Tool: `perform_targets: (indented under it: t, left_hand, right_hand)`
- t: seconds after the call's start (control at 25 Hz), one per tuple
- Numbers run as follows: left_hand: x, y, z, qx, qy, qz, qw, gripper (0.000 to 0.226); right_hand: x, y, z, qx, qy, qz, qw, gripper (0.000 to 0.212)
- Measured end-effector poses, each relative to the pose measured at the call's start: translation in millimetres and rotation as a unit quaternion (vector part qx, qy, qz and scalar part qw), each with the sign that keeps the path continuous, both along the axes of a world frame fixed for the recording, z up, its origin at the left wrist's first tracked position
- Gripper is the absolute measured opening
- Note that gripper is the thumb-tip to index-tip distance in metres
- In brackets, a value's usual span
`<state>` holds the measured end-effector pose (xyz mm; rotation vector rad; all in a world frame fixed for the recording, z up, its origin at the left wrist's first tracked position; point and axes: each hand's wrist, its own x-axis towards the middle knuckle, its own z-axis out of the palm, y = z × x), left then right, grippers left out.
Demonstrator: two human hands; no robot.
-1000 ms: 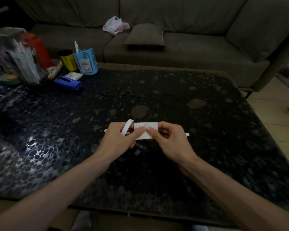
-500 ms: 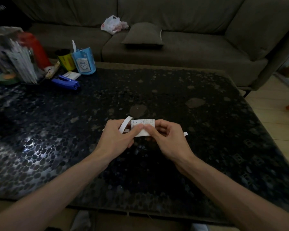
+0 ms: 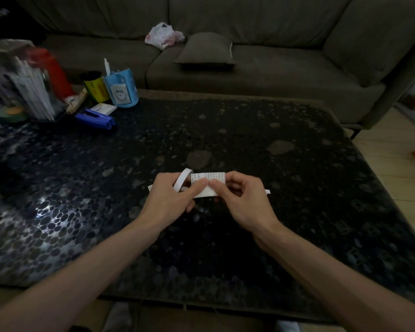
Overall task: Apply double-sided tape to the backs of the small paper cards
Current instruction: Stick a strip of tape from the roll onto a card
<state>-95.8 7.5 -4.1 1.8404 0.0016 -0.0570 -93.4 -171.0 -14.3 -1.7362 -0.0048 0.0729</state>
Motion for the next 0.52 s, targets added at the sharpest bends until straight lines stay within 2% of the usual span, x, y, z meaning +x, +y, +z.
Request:
perform_targets:
  t: [0.52]
  left_hand:
    - [1.0, 4.2, 3.6, -0.01, -0.012, -0.017, 1.0, 0.015]
  right_hand:
    - [-1.4, 0.6, 2.9, 0.005, 0.003, 0.001, 1.0, 0.015]
